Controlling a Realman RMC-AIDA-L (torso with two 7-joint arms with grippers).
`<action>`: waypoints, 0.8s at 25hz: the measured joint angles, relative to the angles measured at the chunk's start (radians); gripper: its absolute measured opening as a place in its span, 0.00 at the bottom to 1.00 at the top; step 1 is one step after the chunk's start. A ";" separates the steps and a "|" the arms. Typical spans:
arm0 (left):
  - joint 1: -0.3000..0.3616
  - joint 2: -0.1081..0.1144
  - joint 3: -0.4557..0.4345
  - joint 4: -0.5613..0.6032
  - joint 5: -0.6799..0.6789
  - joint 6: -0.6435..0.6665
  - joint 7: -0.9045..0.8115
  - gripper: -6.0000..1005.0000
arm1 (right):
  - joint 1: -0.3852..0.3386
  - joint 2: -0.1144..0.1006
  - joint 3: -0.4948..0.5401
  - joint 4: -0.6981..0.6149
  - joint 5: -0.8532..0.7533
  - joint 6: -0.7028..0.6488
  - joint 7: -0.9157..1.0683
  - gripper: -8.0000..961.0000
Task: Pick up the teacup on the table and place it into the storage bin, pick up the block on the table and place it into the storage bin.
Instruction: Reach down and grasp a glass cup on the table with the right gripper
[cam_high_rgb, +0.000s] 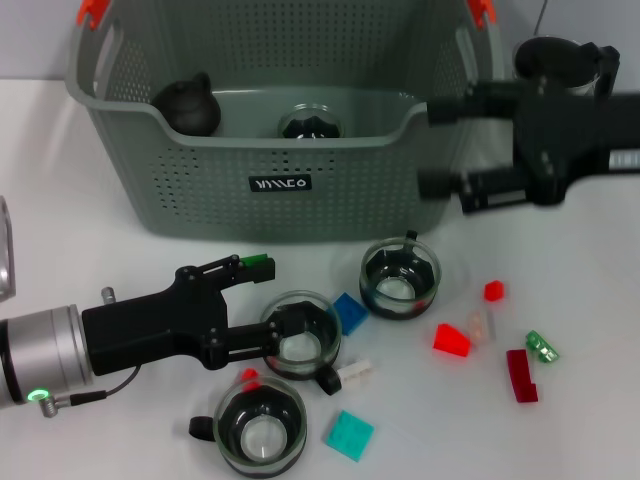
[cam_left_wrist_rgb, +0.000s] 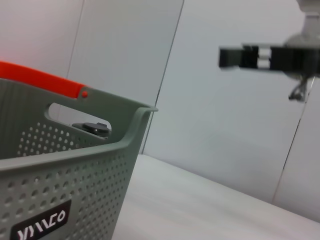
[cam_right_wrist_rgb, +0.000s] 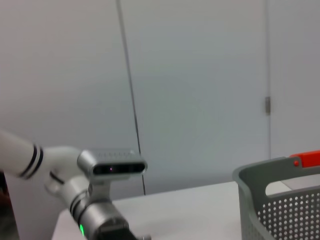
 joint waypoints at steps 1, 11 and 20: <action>0.000 0.000 0.000 0.000 0.000 0.000 0.000 0.81 | -0.014 0.005 0.003 0.001 -0.005 -0.006 -0.043 0.94; 0.006 -0.007 -0.001 -0.007 0.000 0.005 -0.002 0.81 | -0.073 0.017 -0.017 0.011 -0.105 -0.070 -0.274 0.94; 0.004 -0.006 -0.002 -0.011 0.000 0.007 -0.002 0.81 | -0.063 0.015 -0.009 0.014 -0.140 -0.061 -0.280 0.94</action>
